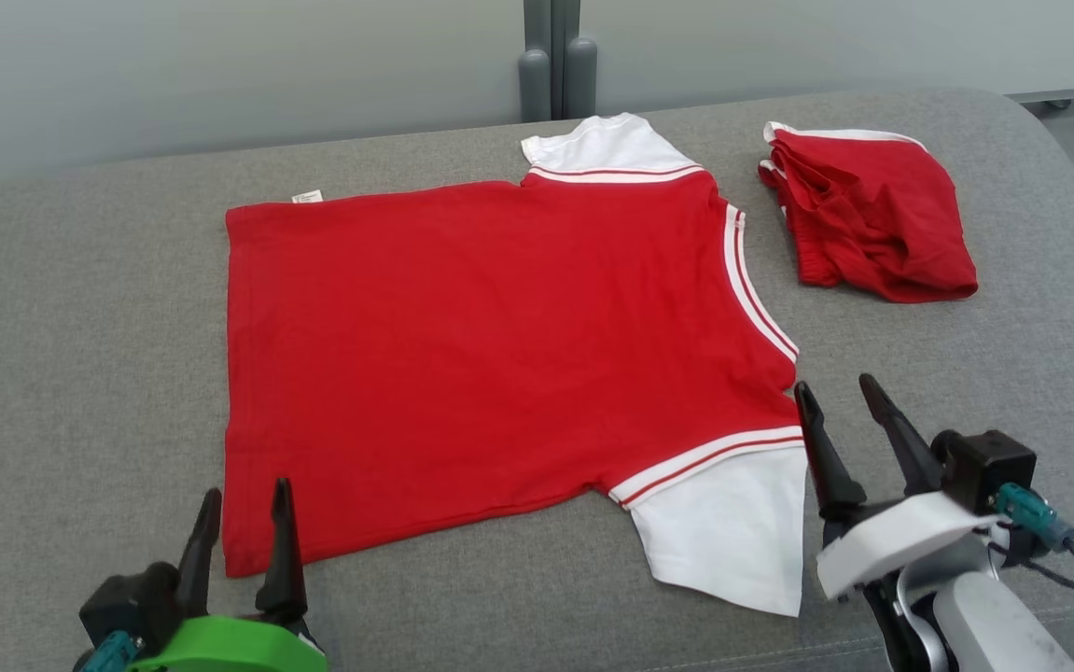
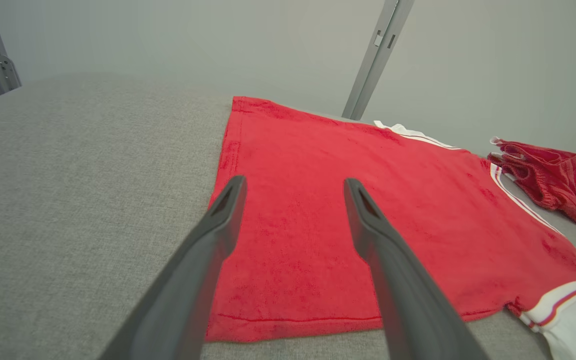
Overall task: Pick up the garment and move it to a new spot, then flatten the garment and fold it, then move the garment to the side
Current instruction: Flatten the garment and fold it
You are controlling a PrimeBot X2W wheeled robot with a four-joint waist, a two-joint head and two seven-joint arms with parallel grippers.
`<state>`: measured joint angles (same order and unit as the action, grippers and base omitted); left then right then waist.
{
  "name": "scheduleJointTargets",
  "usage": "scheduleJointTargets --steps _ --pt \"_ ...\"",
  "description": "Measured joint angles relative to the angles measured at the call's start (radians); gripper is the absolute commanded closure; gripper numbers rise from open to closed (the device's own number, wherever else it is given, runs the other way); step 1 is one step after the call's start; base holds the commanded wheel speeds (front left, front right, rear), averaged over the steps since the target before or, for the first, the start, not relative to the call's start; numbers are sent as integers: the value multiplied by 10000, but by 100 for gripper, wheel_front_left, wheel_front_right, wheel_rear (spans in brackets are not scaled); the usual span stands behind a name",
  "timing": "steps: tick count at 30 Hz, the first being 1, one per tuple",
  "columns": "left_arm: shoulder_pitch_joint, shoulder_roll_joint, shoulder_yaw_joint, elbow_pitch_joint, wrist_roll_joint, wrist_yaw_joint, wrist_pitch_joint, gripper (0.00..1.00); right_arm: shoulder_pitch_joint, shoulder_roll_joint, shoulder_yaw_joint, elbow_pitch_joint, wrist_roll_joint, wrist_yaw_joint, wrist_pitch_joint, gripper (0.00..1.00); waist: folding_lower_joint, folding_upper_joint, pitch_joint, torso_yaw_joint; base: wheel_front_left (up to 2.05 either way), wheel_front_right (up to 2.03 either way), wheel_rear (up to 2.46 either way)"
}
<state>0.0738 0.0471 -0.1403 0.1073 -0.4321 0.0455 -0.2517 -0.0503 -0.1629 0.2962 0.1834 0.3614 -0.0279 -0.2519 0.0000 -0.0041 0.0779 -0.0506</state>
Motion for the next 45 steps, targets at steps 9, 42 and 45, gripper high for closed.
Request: scheduleJointTargets --steps 9,42,45 --pt "505 -2 -198 1034 -1632 92 265 0 1015 2 247 997 393 462 2 0 0 0 94 -42 0 0 0" --pt "-1166 -13 140 3018 -3628 249 821 0 947 721 972 2757 1825 1421 102 0 0 0 984 -248 0 0 0" --pt "-1286 -21 136 3081 -3624 213 685 0 825 700 1095 2803 1841 1421 92 51 0 0 1056 -201 0 0 0"
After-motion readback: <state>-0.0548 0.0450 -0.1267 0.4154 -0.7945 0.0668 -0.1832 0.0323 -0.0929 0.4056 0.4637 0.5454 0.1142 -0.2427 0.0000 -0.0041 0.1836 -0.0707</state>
